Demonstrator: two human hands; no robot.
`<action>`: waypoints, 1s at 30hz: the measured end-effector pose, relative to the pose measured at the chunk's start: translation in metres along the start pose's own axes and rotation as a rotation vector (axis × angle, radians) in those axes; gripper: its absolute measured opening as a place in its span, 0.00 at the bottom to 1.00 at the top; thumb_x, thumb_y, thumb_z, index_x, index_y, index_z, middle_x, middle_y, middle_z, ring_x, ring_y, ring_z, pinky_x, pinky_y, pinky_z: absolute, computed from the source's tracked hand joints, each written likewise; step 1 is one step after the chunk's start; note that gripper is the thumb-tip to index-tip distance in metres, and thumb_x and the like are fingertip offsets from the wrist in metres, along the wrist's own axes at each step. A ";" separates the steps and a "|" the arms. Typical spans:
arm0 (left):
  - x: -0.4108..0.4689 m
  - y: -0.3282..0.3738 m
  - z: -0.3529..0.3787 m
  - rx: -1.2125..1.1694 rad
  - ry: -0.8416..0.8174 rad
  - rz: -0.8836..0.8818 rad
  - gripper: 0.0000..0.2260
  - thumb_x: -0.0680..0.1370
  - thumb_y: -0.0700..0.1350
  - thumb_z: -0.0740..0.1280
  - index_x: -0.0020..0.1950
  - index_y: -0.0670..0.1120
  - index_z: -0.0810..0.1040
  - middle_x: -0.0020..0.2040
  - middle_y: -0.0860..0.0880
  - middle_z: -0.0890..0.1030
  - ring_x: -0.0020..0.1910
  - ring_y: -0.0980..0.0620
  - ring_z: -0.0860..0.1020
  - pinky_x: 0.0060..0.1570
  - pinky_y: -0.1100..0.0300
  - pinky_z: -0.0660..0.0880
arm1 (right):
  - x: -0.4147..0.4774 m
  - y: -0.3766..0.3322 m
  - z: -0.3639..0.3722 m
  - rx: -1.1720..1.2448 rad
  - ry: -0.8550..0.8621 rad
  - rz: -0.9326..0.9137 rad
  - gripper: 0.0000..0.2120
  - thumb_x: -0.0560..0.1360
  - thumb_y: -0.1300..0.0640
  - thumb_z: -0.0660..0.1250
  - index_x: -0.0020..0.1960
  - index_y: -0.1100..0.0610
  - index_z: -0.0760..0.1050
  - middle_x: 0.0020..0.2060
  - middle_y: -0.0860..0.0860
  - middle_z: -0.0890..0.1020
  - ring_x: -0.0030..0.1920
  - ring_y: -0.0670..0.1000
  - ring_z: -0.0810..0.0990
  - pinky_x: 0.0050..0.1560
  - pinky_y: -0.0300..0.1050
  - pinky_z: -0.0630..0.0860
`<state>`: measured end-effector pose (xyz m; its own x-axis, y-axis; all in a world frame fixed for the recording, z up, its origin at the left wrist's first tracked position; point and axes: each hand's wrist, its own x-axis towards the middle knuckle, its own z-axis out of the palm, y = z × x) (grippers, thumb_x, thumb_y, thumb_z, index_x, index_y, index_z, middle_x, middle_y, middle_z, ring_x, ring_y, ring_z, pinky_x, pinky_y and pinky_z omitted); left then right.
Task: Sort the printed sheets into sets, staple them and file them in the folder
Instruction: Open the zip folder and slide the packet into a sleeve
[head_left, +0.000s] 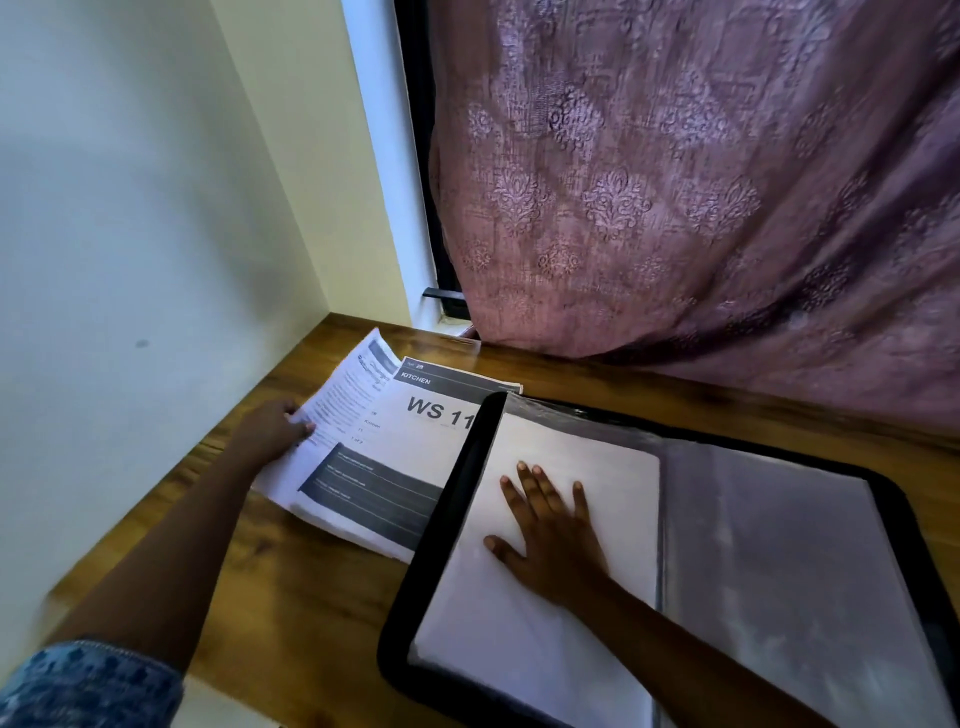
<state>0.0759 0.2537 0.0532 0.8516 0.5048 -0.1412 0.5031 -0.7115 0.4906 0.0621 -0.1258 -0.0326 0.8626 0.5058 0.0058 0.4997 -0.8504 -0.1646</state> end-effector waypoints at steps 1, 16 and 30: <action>-0.001 0.000 -0.013 0.022 0.035 0.018 0.14 0.76 0.44 0.70 0.58 0.38 0.78 0.54 0.38 0.80 0.48 0.41 0.76 0.48 0.53 0.69 | 0.001 -0.001 -0.001 -0.003 0.001 -0.001 0.35 0.75 0.32 0.42 0.70 0.50 0.69 0.69 0.53 0.71 0.69 0.53 0.70 0.63 0.65 0.66; -0.089 0.098 -0.130 -0.268 0.398 0.281 0.06 0.75 0.45 0.71 0.43 0.43 0.79 0.36 0.42 0.79 0.38 0.45 0.76 0.32 0.60 0.68 | 0.005 0.002 -0.036 0.330 -0.267 0.016 0.42 0.68 0.26 0.37 0.77 0.45 0.49 0.77 0.46 0.45 0.76 0.47 0.42 0.72 0.58 0.37; -0.169 0.182 0.055 -0.788 -0.336 0.285 0.06 0.76 0.35 0.67 0.48 0.44 0.81 0.40 0.52 0.85 0.39 0.53 0.83 0.39 0.61 0.78 | -0.060 0.078 -0.102 1.416 0.407 0.106 0.50 0.68 0.54 0.74 0.75 0.50 0.40 0.69 0.43 0.65 0.65 0.38 0.72 0.56 0.36 0.75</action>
<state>0.0318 0.0120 0.1194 0.9889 0.1032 -0.1071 0.1248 -0.1842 0.9749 0.0574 -0.2367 0.0545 0.9712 0.1735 0.1634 0.1500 0.0881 -0.9848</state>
